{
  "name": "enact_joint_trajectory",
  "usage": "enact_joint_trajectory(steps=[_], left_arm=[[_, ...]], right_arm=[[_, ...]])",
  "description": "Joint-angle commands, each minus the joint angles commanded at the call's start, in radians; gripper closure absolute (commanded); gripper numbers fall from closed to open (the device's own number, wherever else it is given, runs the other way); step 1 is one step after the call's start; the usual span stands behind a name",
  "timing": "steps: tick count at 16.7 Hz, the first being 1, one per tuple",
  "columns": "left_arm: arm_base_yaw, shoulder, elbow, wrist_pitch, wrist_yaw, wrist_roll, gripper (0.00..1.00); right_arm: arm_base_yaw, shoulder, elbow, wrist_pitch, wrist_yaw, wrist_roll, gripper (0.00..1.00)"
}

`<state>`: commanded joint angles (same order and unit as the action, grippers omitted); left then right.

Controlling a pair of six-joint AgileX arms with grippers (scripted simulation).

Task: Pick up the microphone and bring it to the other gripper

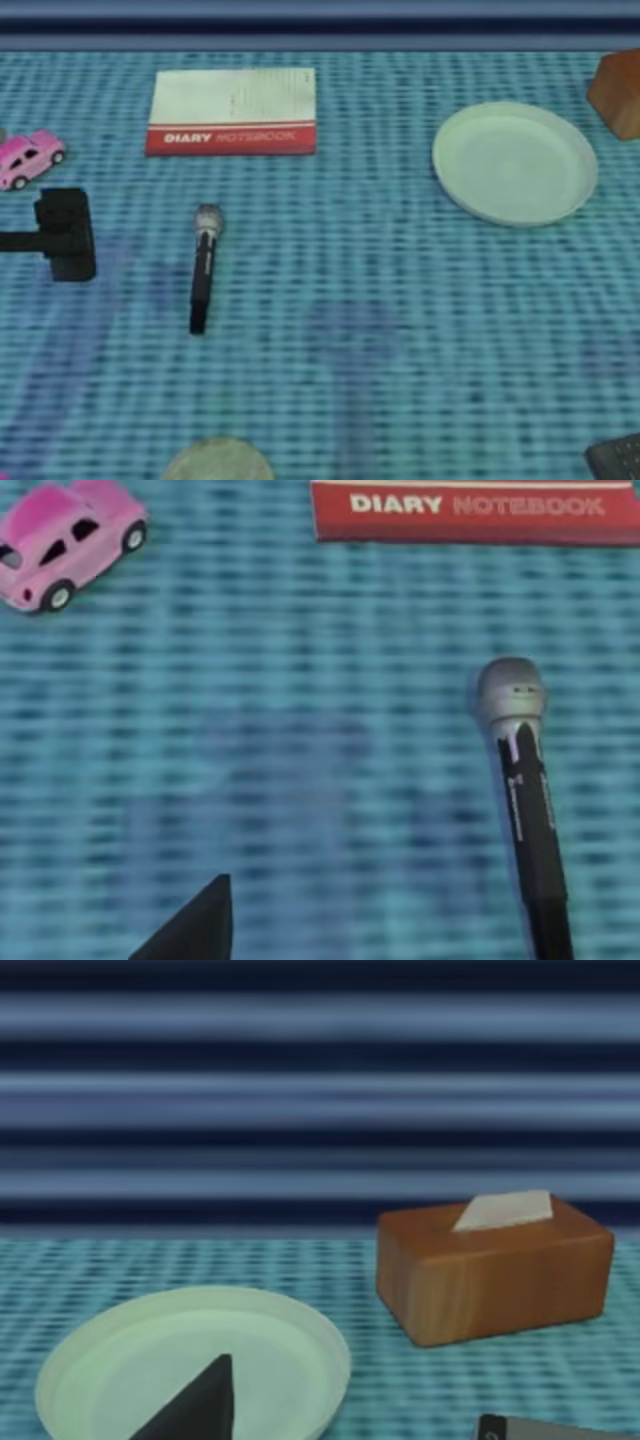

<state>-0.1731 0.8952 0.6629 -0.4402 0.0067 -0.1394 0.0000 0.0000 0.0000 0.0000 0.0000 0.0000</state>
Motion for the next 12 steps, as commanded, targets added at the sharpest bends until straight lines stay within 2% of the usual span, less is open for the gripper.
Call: enact_joint_trajectory(steps=[7, 12], left_arm=[[-0.119, 0.718, 0.506, -0.281, 0.017, -0.122, 0.0], [-0.172, 1.026, 0.724, -0.438, 0.016, -0.177, 0.0]], right_arm=[[0.0, 0.0, 0.0, 0.0, 0.0, 0.0, 0.0], [0.0, 0.0, 0.0, 0.0, 0.0, 0.0, 0.0]])
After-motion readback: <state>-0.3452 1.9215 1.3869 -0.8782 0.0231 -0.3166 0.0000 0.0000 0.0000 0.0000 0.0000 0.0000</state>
